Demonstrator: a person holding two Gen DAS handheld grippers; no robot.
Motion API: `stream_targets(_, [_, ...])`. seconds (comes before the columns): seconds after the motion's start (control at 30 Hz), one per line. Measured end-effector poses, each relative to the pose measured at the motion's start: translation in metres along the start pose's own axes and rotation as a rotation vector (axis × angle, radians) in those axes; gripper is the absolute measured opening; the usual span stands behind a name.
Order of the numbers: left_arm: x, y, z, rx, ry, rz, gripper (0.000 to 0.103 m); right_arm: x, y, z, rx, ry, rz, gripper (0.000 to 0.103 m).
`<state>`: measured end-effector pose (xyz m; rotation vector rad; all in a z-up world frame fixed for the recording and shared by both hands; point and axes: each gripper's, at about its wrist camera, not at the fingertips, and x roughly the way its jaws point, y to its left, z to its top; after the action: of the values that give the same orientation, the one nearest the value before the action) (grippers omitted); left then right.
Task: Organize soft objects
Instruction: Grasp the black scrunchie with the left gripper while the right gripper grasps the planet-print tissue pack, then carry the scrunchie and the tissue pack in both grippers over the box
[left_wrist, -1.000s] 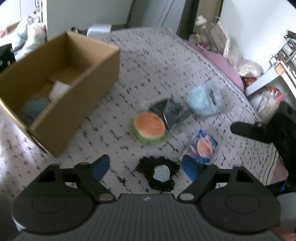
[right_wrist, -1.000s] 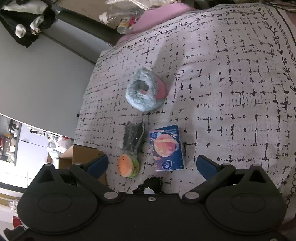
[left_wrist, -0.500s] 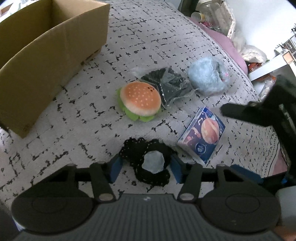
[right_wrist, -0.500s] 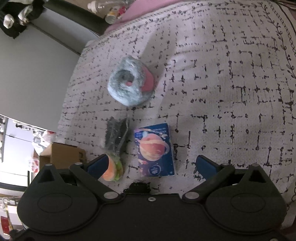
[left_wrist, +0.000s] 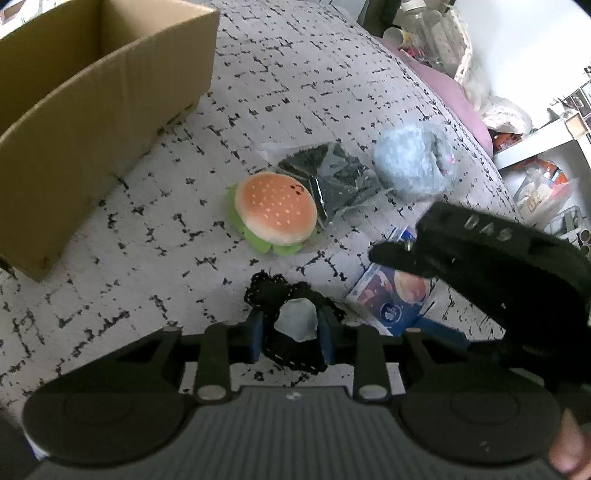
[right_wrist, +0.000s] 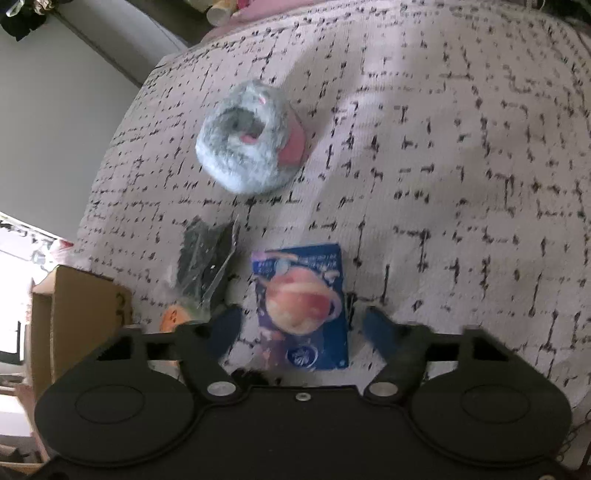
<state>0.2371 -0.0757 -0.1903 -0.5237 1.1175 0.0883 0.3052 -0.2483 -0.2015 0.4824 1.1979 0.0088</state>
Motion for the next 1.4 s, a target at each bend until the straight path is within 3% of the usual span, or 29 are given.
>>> stream_targets(0.03, [-0.002, 0.0, 0.0, 0.003, -0.005, 0.005, 0.028, 0.0, 0.0, 0.0, 0.002, -0.009, 0.002, 0.05])
stream_targets(0.4, [-0.048, 0.002, 0.004, 0.02, -0.109, 0.023, 0.028, -0.027, 0.002, -0.002, 0.021, -0.073, 0.085, 0.049])
stream_targets(0.73, [-0.108, 0.018, 0.006, 0.01, -0.239, 0.054, 0.028, -0.063, 0.018, -0.013, -0.055, -0.123, 0.247, 0.049])
stream_targets(1.4, [-0.181, 0.052, 0.011, 0.014, -0.384, 0.1, 0.028, -0.106, 0.082, -0.049, -0.377, -0.164, 0.466, 0.049])
